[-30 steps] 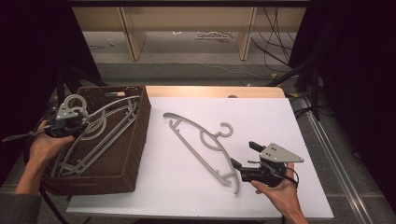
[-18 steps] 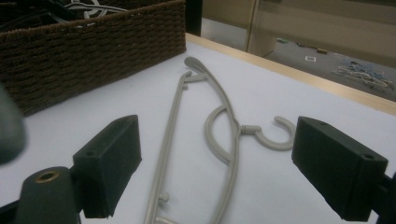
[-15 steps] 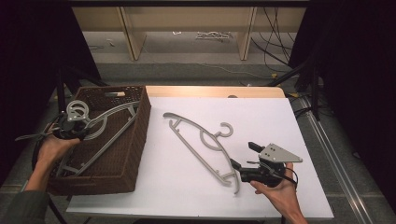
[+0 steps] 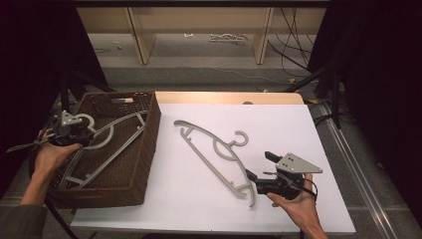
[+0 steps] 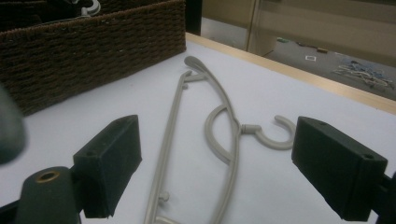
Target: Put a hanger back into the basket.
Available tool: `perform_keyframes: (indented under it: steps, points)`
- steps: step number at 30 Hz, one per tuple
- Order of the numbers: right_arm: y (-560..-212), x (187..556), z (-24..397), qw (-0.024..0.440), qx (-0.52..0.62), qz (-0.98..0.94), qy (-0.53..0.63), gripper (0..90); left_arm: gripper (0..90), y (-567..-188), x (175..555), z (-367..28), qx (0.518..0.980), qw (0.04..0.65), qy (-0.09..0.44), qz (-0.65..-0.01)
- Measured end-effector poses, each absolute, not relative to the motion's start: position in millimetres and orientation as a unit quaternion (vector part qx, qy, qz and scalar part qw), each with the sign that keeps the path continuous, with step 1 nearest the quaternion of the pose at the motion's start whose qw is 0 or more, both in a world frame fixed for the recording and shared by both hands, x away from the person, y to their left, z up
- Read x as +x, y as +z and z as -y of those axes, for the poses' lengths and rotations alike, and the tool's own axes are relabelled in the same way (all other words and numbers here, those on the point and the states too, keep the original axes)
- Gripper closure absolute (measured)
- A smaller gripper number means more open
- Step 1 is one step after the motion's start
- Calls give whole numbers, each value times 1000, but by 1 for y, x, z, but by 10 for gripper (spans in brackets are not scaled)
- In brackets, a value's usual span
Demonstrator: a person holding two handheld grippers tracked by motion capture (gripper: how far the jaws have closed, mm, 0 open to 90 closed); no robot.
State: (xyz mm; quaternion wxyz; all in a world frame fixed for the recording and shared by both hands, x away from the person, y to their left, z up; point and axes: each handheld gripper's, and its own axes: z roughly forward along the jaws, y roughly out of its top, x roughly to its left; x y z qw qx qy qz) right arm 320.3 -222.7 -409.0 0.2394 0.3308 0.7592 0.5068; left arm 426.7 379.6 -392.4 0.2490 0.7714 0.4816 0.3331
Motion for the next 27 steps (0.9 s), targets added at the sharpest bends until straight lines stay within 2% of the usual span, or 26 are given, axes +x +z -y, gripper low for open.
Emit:
perform_keyframes:
  steps: [7, 12, 15, 23, 26, 27]
  points:
    - [-409, 320, 222, 239, 330, -759, 507, 167, 395, -379, 419, -376, 742, 287, 344, -498]
    - [-409, 320, 223, 239, 331, -759, 507, 167, 338, -375, 412, -370, 721, 323, 328, -518]
    - [-409, 320, 223, 239, 330, -760, 506, 167, 338, -372, 406, -363, 710, 362, 313, -516]
    - [-409, 319, 222, 241, 331, -760, 505, 167, 315, -358, 392, -343, 702, 403, 315, -496]
    - [-409, 320, 222, 240, 330, -759, 508, 167, 303, -354, 387, -336, 694, 430, 305, -490]
    - [-409, 319, 221, 232, 335, -760, 506, 167, 303, -351, 381, -327, 689, 456, 293, -481]
